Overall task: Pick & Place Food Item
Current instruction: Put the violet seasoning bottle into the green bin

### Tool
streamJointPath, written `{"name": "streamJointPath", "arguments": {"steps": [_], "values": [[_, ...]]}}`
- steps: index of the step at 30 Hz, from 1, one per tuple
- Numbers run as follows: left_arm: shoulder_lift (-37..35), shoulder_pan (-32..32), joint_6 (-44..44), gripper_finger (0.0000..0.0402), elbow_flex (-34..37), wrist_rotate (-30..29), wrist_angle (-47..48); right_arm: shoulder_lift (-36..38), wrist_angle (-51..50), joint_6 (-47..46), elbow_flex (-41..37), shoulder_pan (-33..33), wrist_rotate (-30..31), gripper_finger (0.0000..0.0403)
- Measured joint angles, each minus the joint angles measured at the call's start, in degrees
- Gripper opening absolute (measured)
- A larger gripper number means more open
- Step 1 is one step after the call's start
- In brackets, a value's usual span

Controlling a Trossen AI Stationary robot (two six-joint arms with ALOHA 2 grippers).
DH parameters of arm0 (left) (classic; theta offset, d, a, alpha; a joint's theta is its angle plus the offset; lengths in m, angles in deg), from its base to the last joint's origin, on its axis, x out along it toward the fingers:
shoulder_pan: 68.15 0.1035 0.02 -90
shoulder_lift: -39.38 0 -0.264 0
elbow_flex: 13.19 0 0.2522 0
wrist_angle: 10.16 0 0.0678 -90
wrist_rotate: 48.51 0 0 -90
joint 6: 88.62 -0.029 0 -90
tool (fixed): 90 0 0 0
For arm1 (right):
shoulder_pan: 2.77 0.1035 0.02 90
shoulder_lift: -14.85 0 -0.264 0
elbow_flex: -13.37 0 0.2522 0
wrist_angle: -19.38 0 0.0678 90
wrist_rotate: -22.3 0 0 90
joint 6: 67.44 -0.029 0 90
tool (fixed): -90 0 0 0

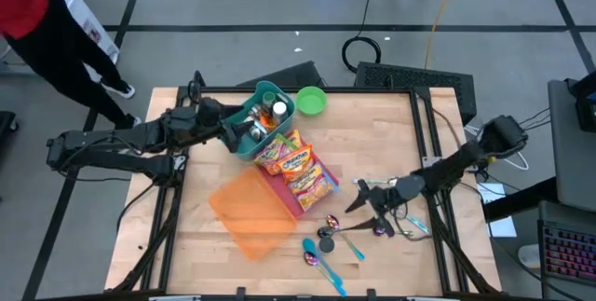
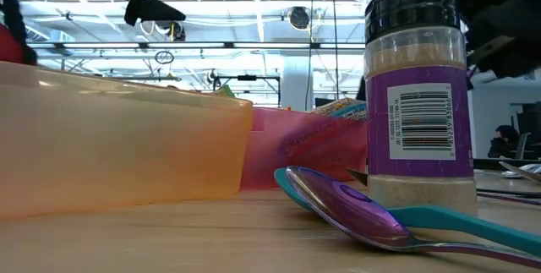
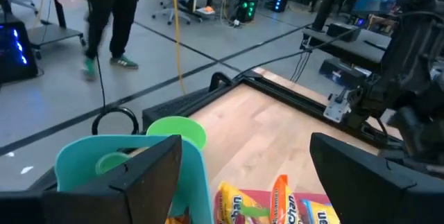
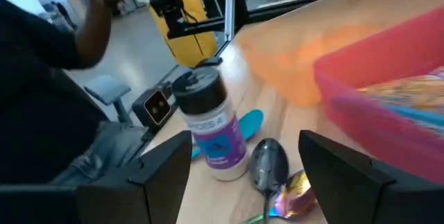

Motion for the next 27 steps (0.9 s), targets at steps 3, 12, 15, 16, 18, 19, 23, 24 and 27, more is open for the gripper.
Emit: {"name": "streamJointPath", "arguments": {"steps": [3, 12, 15, 16, 18, 19, 23, 24, 27], "values": [[0.0, -0.5, 1.0, 0.0323, 0.0, 0.0, 0.0, -5.8, 1.7, 2.3, 2.5, 4.2, 3.6, 0.0263], [0.0, -0.6, 7.4, 0.0308, 0.0, 0.1, 0.1, -22.2, -5.7, 9.9, 15.5, 9.6, 4.7, 0.0346], [0.0, -0.6, 7.6, 0.0310, 0.0, 0.1, 0.1, -27.0, -6.0, 10.6, 18.9, 9.6, 6.2, 0.0359], [0.0, -0.6, 7.7, 0.0312, 0.0, 0.1, 0.1, -28.3, -5.9, 10.7, 20.1, 9.5, 6.2, 0.0360], [0.0, -0.6, 8.6, 0.0316, 0.0, 0.1, 0.1, -30.7, -5.9, 11.9, 22.2, 9.1, 6.0, 0.0360], [0.0, -0.5, 9.3, 0.0319, 0.0, 0.1, 0.1, -31.7, -5.9, 12.5, 23.2, 8.9, 5.9, 0.0360], [0.0, -0.5, 11.9, 0.0326, 0.0, 0.1, 0.1, -34.1, -5.9, 14.0, 25.7, 7.6, 3.4, 0.0351], [0.0, -0.5, 12.2, 0.0328, 0.0, 0.1, 0.1, -34.2, -5.9, 14.1, 25.8, 7.2, 2.4, 0.0347], [0.0, -0.5, 12.0, 0.0327, 0.0, 0.1, 0.1, -34.2, -5.9, 14.1, 25.8, 6.2, 1.0, 0.0327]]}}
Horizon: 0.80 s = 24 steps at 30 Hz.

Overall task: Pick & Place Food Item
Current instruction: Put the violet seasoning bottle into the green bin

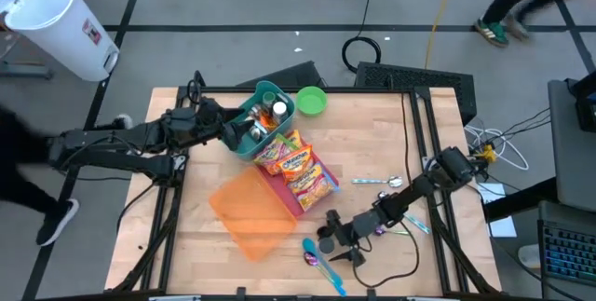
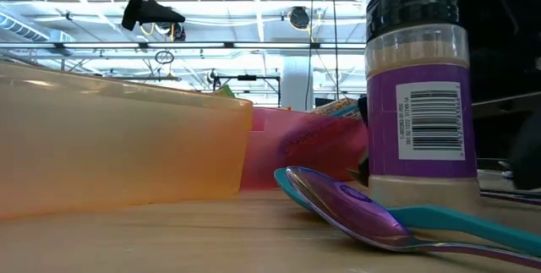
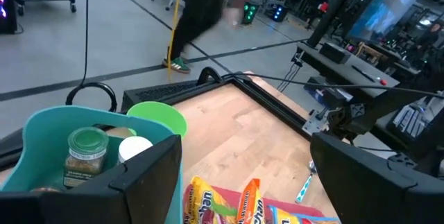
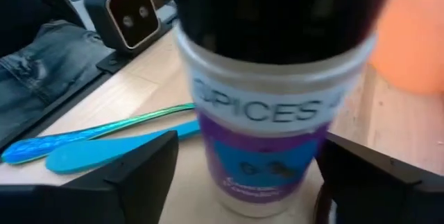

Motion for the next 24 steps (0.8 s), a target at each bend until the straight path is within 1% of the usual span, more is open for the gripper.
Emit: {"name": "streamJointPath", "arguments": {"steps": [4, 9, 12, 16, 18, 20, 22, 24], "values": [[0.0, 0.0, 0.1, 0.0319, 0.0, 0.0, 0.0, 0.0, 0.5, 0.7, 0.0, -0.7, -1.6, 0.0280], [0.0, 0.0, 0.1, 0.0311, 0.0, 0.0, 0.0, 0.1, 0.9, 2.3, 0.0, -1.3, -1.4, 0.0197], [0.0, 0.0, 0.1, 0.0312, 0.0, 0.0, 0.0, 1.4, -0.4, 3.3, -0.1, -1.4, -1.3, 0.0154], [0.0, 0.0, 0.1, 0.0320, 0.0, 0.0, 0.0, 6.6, -5.5, 3.7, -0.1, -1.4, -0.9, 0.0149], [0.0, 0.0, 0.3, 0.0323, 0.0, 0.0, -0.1, 10.8, -9.0, 2.8, -0.1, -1.6, -0.5, 0.0149], [0.0, 0.0, 0.4, 0.0326, 0.0, 0.6, -0.1, 15.9, -14.0, 1.8, -0.1, -1.7, 1.3, 0.0149], [0.0, 0.1, 0.4, 0.0325, 0.0, 3.7, -0.5, 21.1, -18.8, 0.5, -0.1, -1.9, 4.7, 0.0157], [0.4, 0.1, -0.1, 0.0322, 0.0, 8.4, -2.4, 26.3, -23.6, -1.3, -0.1, -2.4, 9.6, 0.0161]]}}
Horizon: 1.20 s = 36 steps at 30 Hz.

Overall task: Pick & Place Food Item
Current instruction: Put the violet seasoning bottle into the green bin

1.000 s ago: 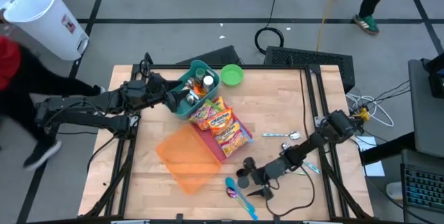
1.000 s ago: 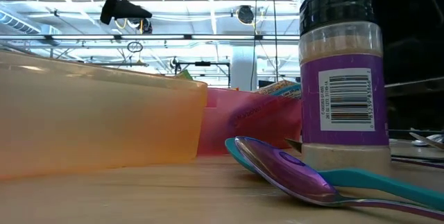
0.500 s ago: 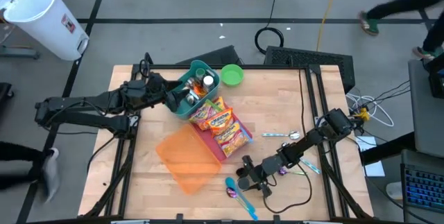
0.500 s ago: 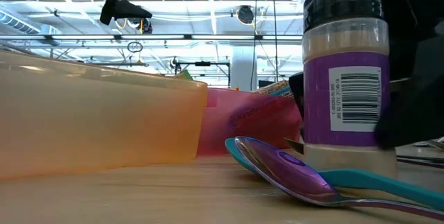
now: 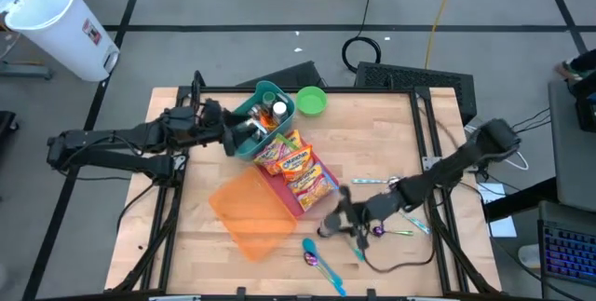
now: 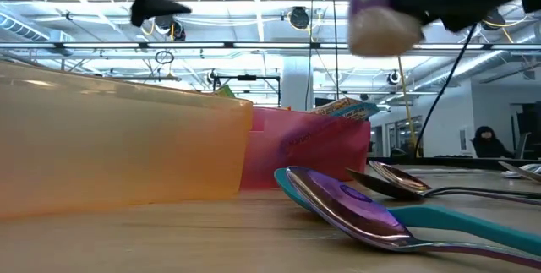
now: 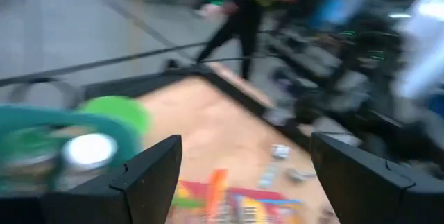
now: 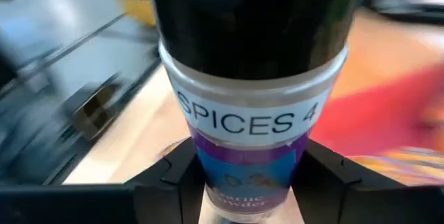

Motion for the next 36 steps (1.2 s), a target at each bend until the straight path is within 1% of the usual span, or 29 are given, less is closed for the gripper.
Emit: {"name": "streamJointPath", "arguments": {"steps": [2, 3, 5, 7, 10, 12, 14, 16, 18, 23, 27, 31, 36], "values": [[2.2, 0.0, -0.3, 0.0318, -0.2, 5.3, -3.4, 4.3, -3.9, -1.6, 0.0, -1.5, 4.3, 0.0160], [3.3, 0.0, -0.8, 0.0317, -0.8, 8.1, -3.9, 6.2, -5.8, -2.0, 0.0, -2.8, 5.3, 0.0158], [6.3, 0.0, -3.3, 0.0317, -3.4, 11.3, -1.2, 8.7, -7.8, -2.4, 0.0, -6.0, 5.4, 0.0152], [10.8, -0.2, -5.6, 0.0320, -8.0, 11.7, 2.3, 9.7, -8.2, -2.5, 0.0, -9.6, 4.1, 0.0149], [18.3, -0.5, -9.8, 0.0320, -14.5, 11.9, 9.9, 9.4, -7.5, -3.9, 0.0, -15.1, 1.1, 0.0150], [23.9, -0.8, -12.6, 0.0317, -19.0, 14.0, 11.3, 8.4, -7.2, -4.6, 0.0, -18.2, -0.5, 0.0153], [28.2, -0.9, -15.2, 0.0313, -23.1, 17.3, 13.0, 7.1, -7.6, -5.5, 0.0, -20.6, -0.4, 0.0153], [32.5, -1.2, -17.6, 0.0310, -26.8, 20.0, 12.6, 6.3, -7.7, -5.8, 0.0, -22.2, -0.5, 0.0152], [36.4, -1.8, -19.5, 0.0308, -29.6, 21.4, 13.2, 5.4, -7.0, -5.9, 0.0, -22.9, -0.6, 0.0151], [42.8, -3.3, -23.8, 0.0314, -34.5, 20.8, 11.7, 4.2, -7.5, -5.4, 0.0, -22.9, -0.6, 0.0156], [46.9, -4.1, -26.3, 0.0321, -35.0, 19.5, 9.4, 3.7, -8.0, -5.0, 0.0, -22.9, -0.6, 0.0157], [48.6, -4.8, -28.2, 0.0323, -35.0, 19.5, 8.1, 3.7, -7.8, -4.9, 0.0, -22.9, -0.6, 0.0153], [49.6, -5.4, -27.9, 0.0318, -35.0, 19.5, 8.2, 3.7, -7.7, -4.7, 0.0, -22.9, -0.6, 0.0157]]}}
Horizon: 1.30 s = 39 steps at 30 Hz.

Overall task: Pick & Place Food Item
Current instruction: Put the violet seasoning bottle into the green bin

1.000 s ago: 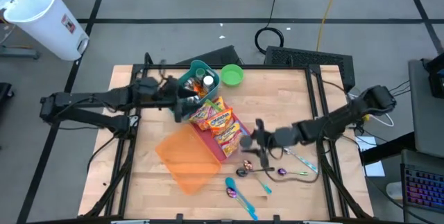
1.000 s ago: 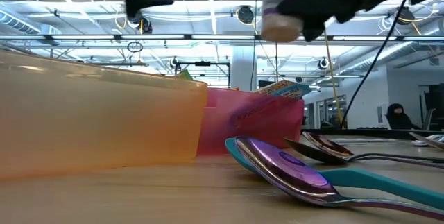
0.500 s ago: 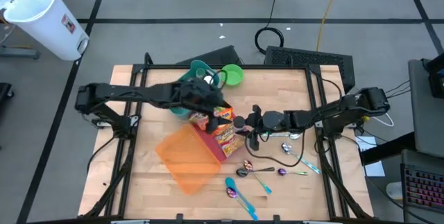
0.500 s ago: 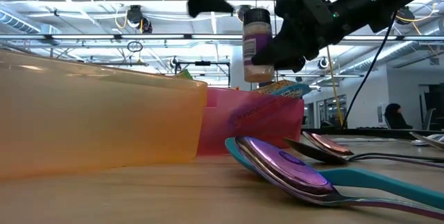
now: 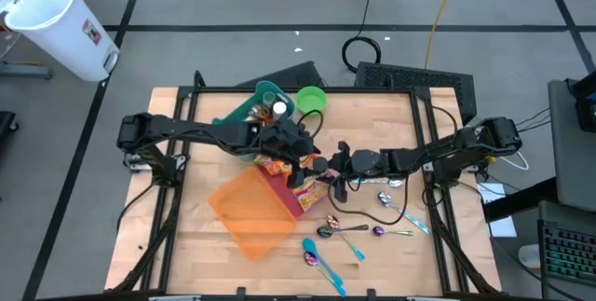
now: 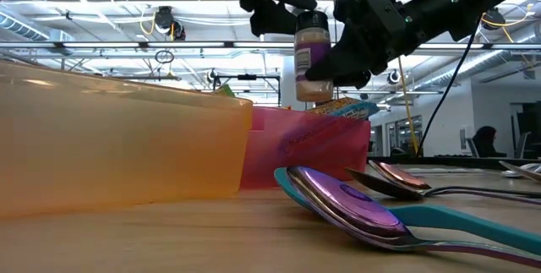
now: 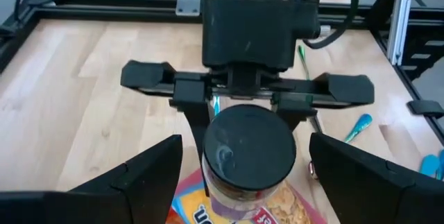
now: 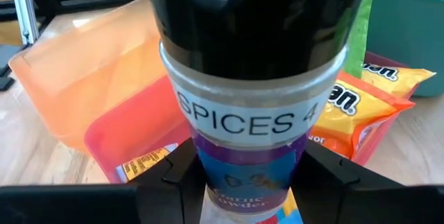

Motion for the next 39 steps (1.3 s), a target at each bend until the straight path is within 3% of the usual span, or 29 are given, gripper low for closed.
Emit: {"name": "streamJointPath", "arguments": {"steps": [21, 26, 32, 39], "values": [[1.7, -0.5, 1.6, 0.0303, 0.0, 0.3, -2.8, 0.0, 1.3, 0.9, 0.0, 0.0, -0.9, 0.0154], [1.7, -0.5, 2.0, 0.0278, 0.0, -0.7, -2.5, 0.0, 1.7, 0.9, 0.0, 0.0, -2.8, 0.0153], [1.7, -0.6, 1.3, 0.0206, 0.0, -1.0, -2.4, 0.0, 1.8, 0.9, 0.0, 0.0, -2.7, 0.0160], [-2.9, -0.6, 1.3, 0.0206, 0.1, -3.1, 1.3, 0.2, 3.7, 0.2, 0.2, 0.0, -2.4, 0.0209]]}}
